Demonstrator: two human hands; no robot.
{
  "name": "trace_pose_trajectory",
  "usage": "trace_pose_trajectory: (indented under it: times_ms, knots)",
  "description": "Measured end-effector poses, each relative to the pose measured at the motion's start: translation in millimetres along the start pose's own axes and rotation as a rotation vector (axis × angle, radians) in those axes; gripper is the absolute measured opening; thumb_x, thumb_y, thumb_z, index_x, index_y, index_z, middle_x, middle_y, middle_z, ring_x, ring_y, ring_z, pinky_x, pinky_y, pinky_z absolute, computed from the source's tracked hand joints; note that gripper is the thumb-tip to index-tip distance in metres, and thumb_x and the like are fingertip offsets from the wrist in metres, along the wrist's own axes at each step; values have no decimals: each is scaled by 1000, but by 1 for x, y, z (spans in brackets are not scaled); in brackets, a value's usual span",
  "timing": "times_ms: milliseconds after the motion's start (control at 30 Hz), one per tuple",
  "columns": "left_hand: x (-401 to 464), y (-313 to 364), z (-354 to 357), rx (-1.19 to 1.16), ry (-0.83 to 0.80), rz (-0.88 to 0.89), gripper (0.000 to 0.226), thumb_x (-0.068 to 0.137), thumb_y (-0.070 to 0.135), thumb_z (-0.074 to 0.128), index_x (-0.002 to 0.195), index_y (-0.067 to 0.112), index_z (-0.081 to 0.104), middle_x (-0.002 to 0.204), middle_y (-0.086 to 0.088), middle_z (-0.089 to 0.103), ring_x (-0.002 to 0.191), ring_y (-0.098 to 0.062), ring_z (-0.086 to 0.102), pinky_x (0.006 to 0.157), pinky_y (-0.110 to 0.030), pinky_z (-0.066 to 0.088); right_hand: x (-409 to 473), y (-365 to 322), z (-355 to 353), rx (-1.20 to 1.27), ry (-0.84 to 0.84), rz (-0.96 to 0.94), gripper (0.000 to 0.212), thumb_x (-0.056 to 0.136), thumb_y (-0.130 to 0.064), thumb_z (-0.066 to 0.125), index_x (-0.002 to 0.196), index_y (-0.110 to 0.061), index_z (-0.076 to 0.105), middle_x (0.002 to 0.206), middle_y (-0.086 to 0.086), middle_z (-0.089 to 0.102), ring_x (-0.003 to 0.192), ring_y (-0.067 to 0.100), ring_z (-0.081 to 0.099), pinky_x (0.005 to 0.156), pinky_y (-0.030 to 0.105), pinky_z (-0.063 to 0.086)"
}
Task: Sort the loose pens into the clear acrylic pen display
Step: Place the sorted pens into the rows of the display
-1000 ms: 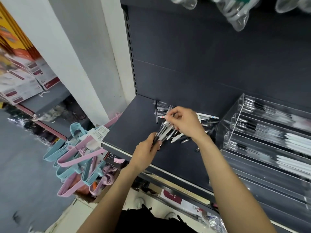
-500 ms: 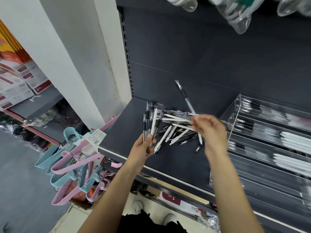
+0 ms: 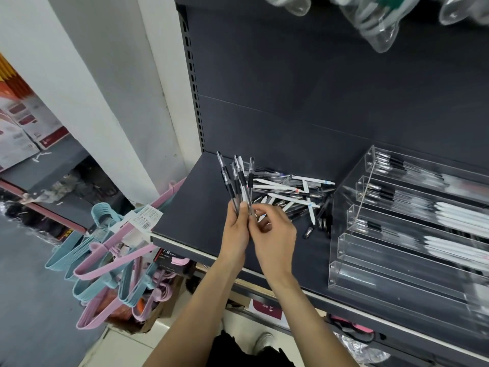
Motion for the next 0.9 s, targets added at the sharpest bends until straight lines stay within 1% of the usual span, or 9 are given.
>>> trace_pose_trajectory:
  times_ms: [167, 333, 400, 467, 533, 633, 733, 800, 900]
  knots:
    - [1, -2, -11, -51, 15, -34, 31, 99, 40, 40, 118, 16, 49, 75, 9, 58, 77, -7, 59, 79, -26, 48, -3, -4, 6, -107, -109, -67, 16, 82, -12, 70, 96, -19, 72, 85, -9, 62, 65, 1, 56, 64, 17, 52]
    - [4, 7, -23, 8, -26, -16, 28, 100, 36, 40, 110, 12, 49, 78, 0, 54, 71, -5, 59, 65, -19, 51, 4, -1, 1, -44, -374, -63, 33, 83, -12, 69, 114, -22, 68, 84, -6, 60, 69, 6, 57, 70, 19, 52]
    - [6, 10, -29, 126, -28, -10, 25, 99, 39, 40, 101, 16, 52, 75, 2, 53, 72, -7, 57, 65, -23, 49, 10, -1, -5, -29, -469, -60, 32, 84, -11, 68, 113, -24, 69, 85, -8, 61, 71, 5, 57, 70, 16, 49]
    - [6, 13, -31, 231, -43, 9, 25, 99, 38, 40, 96, 18, 54, 73, -7, 51, 67, -10, 56, 67, -39, 48, 19, 2, -9, -12, -375, -58, 20, 86, -12, 65, 99, -25, 74, 83, -11, 64, 72, 3, 57, 68, 12, 43]
    - [4, 14, -27, 297, -75, -14, 32, 101, 37, 38, 112, 12, 55, 85, -12, 57, 73, -21, 61, 82, -46, 47, 33, 10, -8, 142, -195, 173, 7, 85, -19, 67, 86, -26, 68, 78, -14, 63, 67, 3, 55, 65, 17, 42]
    - [-2, 16, -21, 272, -182, -65, 34, 101, 38, 35, 114, 13, 54, 77, 4, 52, 56, -7, 49, 59, -22, 44, 48, 18, -2, 383, -284, 581, 30, 80, -42, 70, 98, -20, 61, 76, -10, 56, 65, 6, 48, 60, 21, 36]
    - [-6, 15, -20, 190, -366, -139, 24, 102, 34, 35, 108, 19, 53, 74, 5, 51, 54, -3, 40, 52, -18, 35, 55, 12, -7, 385, -519, 563, 21, 89, -41, 60, 91, -21, 66, 68, -13, 63, 63, 0, 57, 61, 14, 39]
    - [-9, 14, -21, 179, -469, -163, 24, 102, 31, 34, 109, 19, 53, 77, 3, 55, 57, -7, 44, 53, -21, 39, 56, 12, -10, 412, -595, 549, 27, 91, -39, 56, 98, -17, 70, 81, -1, 73, 71, 6, 64, 67, 16, 44]
    - [-11, 15, -19, 180, -499, -203, 26, 102, 29, 34, 113, 17, 55, 83, -1, 62, 62, -10, 54, 61, -26, 49, 53, 13, -12, 543, -641, 578, 29, 94, -33, 54, 114, -15, 65, 105, 6, 72, 56, 16, 59, 45, 20, 41]
Point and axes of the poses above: each hand's wrist, its own x-axis towards the middle knuckle, its own z-axis out of the palm, y = z × x, the point moved 1 cm from there along x, towards the middle knuckle
